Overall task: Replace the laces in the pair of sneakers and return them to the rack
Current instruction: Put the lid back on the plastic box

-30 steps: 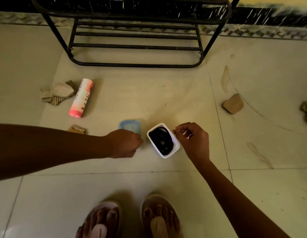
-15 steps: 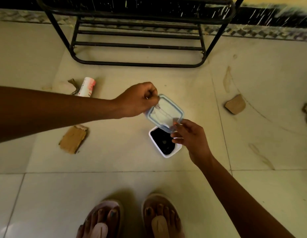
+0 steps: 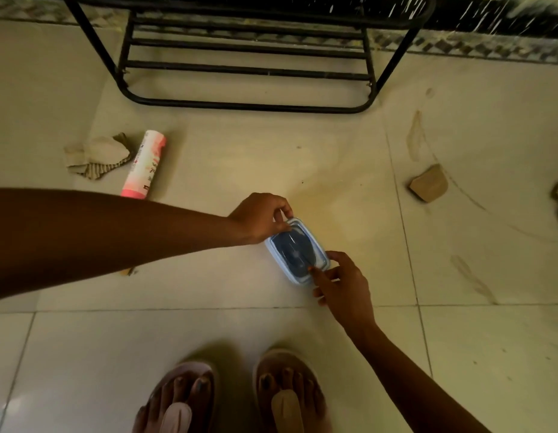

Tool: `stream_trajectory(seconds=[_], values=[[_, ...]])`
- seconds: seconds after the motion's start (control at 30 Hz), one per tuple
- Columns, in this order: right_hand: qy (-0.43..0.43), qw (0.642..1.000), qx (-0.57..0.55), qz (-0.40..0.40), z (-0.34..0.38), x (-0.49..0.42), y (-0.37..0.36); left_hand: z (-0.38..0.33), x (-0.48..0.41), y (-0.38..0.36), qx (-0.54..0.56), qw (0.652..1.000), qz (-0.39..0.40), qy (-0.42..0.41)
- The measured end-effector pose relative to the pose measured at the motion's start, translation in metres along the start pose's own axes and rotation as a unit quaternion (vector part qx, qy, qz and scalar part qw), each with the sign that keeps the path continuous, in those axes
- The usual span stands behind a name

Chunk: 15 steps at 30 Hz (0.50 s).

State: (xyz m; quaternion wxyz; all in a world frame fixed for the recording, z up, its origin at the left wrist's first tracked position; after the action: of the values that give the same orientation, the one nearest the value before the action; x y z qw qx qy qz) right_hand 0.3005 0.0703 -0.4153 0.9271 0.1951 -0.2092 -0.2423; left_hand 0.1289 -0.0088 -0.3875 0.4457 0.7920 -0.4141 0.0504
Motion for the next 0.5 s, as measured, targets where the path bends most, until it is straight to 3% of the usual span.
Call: stream_trajectory(seconds=[0.13, 0.33, 0.5], values=[[-0.003, 1.0, -0.014, -0.004, 0.001, -0.006, -0.001, -0.002, -0.004, 0.001, -0.026, 0.999, -0.017, -0.01], [-0.074, 0.989, -0.13, 0.016, -0.01, -0.002, -0.019, 0.005, -0.011, 0.0, -0.032, 0.999, -0.001, 0.03], [-0.09, 0.982, -0.162, -0.02, -0.014, -0.007, -0.017, 0.013, -0.01, -0.011, -0.028, 0.996, 0.034, 0.079]])
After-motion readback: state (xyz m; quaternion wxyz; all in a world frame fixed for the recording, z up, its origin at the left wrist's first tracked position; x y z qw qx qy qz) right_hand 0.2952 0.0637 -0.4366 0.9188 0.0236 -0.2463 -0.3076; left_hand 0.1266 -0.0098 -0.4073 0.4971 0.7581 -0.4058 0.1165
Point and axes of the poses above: each hand's wrist, its own x-axis away from the middle knuckle, its own y-axis out of the back of the hand, z = x × y, the point moved 10 cm from there along -x, towards the middle knuckle, and after that the axes turned 11 degrees about y, right-handed, at the moved point
